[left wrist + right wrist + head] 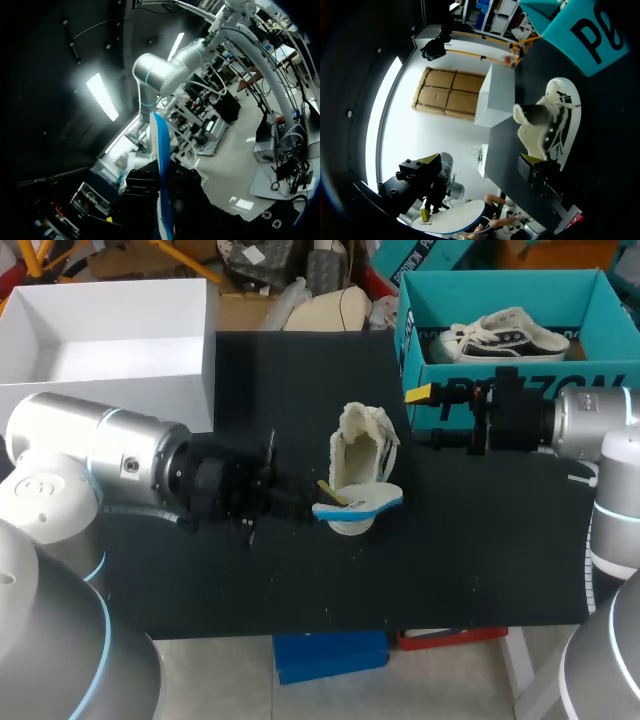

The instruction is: Take the shoe out of the shoebox, open the shoe tongue, remove and reinsert the insole, then place the shoe into the shoebox

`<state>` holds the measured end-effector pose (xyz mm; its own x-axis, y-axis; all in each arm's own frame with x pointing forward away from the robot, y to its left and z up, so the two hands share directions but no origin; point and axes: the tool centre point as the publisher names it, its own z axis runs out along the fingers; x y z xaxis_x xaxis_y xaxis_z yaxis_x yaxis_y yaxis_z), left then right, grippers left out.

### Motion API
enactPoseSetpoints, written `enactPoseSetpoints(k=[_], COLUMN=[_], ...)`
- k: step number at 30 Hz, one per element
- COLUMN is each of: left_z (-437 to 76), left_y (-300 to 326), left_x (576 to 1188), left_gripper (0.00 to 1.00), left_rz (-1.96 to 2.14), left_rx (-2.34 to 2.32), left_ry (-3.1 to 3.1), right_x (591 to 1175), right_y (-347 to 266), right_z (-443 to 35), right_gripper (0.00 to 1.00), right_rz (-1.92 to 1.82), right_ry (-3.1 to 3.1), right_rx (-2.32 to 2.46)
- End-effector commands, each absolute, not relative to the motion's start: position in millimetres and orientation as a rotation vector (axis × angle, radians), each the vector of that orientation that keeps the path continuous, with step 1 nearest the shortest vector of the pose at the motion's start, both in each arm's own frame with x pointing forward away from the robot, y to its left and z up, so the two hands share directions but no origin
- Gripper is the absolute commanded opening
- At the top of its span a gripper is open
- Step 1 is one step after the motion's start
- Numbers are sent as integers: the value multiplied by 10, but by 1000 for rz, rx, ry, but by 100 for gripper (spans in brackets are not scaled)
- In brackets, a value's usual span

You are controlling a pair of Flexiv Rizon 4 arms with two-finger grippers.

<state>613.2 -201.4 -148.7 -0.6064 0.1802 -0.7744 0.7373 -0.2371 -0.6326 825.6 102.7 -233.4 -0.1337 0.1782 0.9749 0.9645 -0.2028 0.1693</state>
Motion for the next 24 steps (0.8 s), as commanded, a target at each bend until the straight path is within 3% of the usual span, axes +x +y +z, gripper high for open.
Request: enactPoseSetpoints(k=[1, 21, 24], left_z=[-1706, -1788, -1941], left_y=[-1862, -1891, -1874], left_x=[6050, 6121, 5860], left_gripper=[0, 0, 0], left_rz=[-1591, -1524, -1445], left_rx=[1163, 1186, 1224], left_ry=[1263, 1290, 1220], right_x=[8250, 8250, 8250], right_y=[1041, 1041, 1041], right_z=[-2336, -2336, -2336], right_gripper=[100, 100, 100], right_rz=[-1408, -1408, -1408], right_ry=[-1336, -1336, -1336], right_rx=[-1425, -1425, -1425])
